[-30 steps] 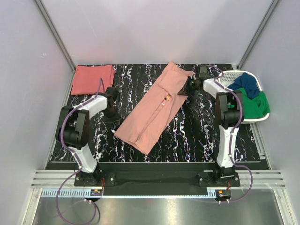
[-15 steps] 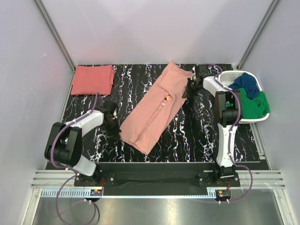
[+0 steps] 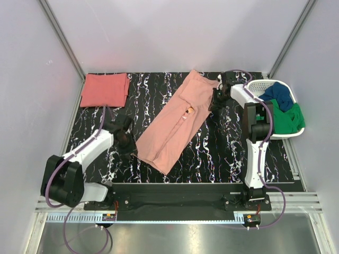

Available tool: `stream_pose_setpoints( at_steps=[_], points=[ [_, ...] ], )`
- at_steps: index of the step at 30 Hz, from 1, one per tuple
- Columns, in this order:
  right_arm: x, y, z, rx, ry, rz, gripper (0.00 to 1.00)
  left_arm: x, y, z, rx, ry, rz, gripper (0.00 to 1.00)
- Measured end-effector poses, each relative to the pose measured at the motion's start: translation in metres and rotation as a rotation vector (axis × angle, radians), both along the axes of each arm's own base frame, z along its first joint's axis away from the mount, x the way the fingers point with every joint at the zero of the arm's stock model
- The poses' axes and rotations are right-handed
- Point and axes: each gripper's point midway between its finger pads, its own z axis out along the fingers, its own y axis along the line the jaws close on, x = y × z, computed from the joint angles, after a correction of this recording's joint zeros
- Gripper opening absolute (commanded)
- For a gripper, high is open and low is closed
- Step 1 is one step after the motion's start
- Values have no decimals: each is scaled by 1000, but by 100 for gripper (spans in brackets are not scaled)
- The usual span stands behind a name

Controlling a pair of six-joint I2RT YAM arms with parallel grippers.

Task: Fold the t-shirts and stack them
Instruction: Fold the tshirt

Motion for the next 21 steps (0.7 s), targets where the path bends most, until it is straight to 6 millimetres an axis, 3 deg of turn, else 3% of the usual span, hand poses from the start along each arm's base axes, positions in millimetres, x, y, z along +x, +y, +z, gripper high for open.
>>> stream_pose_setpoints(
  at_steps=[1,2,6,9,15,21],
  points=[
    [1,1,1,10,3,-13,16,9,2,6,23,-21,2,57],
    [2,5,2,33,4,-26,13,18,4,12,41,-44,-5,59],
    [5,20,10,150,-5,-104,8,71,3,30,97,-127,-44,62],
    [5,27,15,214,-12,-155,7,101,5,24,153,-153,-94,63],
    [16,36,29,292,-53,-192,7,108,14,0,145,-101,-177,66],
    [17,38,32,307,-57,-187,8,106,17,-14,114,-61,-247,66]
  ],
)
